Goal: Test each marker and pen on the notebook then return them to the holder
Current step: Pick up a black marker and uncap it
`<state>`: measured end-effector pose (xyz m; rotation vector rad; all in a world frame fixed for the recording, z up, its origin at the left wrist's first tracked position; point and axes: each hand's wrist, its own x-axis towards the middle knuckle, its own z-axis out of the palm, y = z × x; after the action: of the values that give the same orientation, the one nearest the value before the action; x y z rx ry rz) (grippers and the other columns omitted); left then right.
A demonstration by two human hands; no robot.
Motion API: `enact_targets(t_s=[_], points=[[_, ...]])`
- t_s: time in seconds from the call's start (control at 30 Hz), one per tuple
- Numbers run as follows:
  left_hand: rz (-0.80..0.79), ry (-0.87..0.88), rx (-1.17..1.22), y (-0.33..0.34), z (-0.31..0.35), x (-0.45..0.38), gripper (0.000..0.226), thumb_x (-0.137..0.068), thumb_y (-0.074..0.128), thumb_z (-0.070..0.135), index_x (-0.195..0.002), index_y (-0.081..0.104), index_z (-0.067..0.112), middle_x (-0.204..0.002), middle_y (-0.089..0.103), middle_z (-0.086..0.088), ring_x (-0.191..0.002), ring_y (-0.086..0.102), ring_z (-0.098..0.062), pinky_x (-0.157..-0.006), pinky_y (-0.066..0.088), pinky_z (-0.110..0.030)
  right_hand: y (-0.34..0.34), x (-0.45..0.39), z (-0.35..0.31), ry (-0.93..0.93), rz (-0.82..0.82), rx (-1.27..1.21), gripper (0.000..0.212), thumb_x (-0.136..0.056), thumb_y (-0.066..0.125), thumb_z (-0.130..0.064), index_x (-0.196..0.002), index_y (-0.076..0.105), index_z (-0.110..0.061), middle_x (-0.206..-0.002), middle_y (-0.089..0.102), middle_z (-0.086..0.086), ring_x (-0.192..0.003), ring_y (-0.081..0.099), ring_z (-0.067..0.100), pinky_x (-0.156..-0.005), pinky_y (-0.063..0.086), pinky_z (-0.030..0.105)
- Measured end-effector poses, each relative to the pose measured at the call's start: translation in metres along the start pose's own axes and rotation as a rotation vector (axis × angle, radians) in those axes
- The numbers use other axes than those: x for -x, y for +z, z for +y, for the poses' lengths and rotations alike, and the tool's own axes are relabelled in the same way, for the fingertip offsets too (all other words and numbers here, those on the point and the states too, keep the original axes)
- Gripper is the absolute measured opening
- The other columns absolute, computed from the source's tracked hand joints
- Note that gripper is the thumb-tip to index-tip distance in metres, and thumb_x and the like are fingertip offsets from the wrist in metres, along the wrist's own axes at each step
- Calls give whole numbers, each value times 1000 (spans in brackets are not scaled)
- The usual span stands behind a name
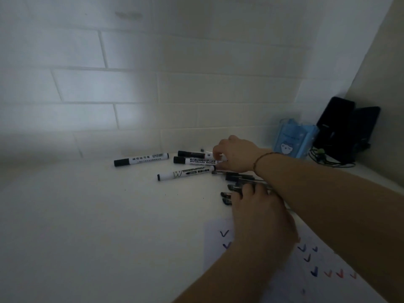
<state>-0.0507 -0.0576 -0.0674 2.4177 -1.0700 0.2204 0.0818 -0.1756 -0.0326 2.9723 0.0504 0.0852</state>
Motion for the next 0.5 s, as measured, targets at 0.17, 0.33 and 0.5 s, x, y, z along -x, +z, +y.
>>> enact_targets(t_s=[0.17,0.33,0.5], points=[[-35,-2,-14,-3,0,0,35,-86,53,38,-114,60,18,-119,55,-4,-113,42,-28,-98,32,-46,-2,0,2,-85,52,228,31,-90,51,-47,-108,61,-25,-116,60,0,-109,46,23,-79,36,32],[86,23,9,-1,-1,1,21,-83,55,33,-92,62,16,-100,58,-6,-100,49,-29,-88,37,-45,-13,33,22,-28,183,37,27,-90,52,-48,-99,64,-26,-112,63,-5,-107,45,19,-84,42,35],[253,68,93,2,0,-1,21,-80,54,40,-87,57,20,-97,52,0,-93,50,-24,-80,43,-41,-36,126,29,238,272,-579,17,-91,54,-39,-86,59,-24,-77,66,-12,-74,63,7,-67,47,26]])
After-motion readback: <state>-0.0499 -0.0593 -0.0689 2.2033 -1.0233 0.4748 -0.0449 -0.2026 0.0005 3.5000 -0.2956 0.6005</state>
